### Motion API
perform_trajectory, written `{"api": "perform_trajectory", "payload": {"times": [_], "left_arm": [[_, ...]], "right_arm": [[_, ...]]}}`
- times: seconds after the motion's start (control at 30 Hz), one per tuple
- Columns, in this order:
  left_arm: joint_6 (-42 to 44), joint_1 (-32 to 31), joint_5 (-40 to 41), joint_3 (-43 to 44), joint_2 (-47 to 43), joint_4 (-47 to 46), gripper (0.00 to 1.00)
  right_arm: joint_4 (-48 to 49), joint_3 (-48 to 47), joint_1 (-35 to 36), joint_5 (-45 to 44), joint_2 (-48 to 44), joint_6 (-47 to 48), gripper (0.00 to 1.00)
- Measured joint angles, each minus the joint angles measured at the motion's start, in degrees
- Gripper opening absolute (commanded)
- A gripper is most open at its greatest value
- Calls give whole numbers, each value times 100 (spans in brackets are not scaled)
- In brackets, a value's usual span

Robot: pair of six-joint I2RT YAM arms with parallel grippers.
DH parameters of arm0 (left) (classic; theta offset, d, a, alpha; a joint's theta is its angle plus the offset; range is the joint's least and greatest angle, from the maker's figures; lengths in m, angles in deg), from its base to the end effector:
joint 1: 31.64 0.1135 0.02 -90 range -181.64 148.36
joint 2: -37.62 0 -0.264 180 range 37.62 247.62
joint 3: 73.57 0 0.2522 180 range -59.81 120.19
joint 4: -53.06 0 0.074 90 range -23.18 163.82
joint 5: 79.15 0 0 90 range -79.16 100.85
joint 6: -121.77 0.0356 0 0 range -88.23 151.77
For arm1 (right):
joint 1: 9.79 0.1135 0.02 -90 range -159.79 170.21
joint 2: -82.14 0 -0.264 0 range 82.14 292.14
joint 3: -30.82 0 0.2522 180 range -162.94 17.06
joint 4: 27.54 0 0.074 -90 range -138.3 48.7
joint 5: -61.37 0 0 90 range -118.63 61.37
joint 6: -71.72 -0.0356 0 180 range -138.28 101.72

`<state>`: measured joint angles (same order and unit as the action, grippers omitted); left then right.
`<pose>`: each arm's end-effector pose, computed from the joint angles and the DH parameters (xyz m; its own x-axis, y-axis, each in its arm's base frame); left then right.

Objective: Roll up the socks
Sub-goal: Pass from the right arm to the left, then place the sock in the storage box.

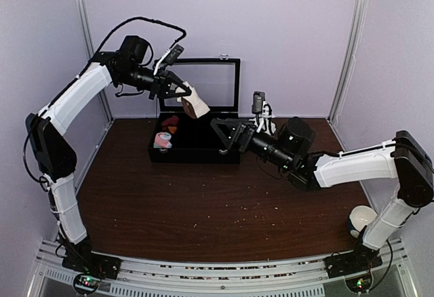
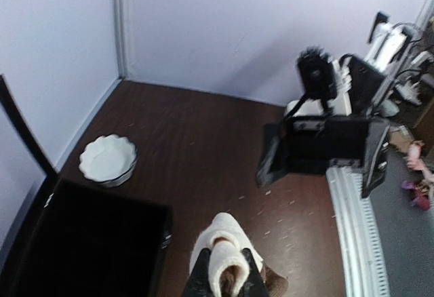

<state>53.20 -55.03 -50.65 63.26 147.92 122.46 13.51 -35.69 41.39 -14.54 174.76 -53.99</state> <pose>0.3583 -0.1891 0.4119 -0.2961 0.3180 -0.9007 0.9548 0.0710 -0.2888 0.2210 0.2886 0.2942 -0.3959 0.4110 -0.8212 -0.8277 0.2277 0.5130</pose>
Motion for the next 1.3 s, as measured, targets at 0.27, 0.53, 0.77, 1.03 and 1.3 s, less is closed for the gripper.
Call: {"api": "perform_trajectory", "payload": {"times": [0.27, 0.53, 0.77, 1.03, 1.3], "left_arm": [[1021, 455, 2144, 136, 1091, -407, 0], [1080, 466, 3578, 522, 2227, -1687, 0], [1067, 466, 4234, 896, 2756, -2599, 0], [1257, 422, 4444, 1143, 3300, -2887, 0], [1624, 273, 4682, 1167, 3569, -2841, 0]], "right_arm": [[-1185, 765, -229, -433, -879, 555, 100], [-1497, 1241, -229, -518, -1161, 737, 100], [-1582, 1482, -229, -542, -1270, 697, 100], [-1558, 1585, -229, -542, -1279, 538, 100], [-1552, 1840, -229, -623, -1325, 330, 100]]}}
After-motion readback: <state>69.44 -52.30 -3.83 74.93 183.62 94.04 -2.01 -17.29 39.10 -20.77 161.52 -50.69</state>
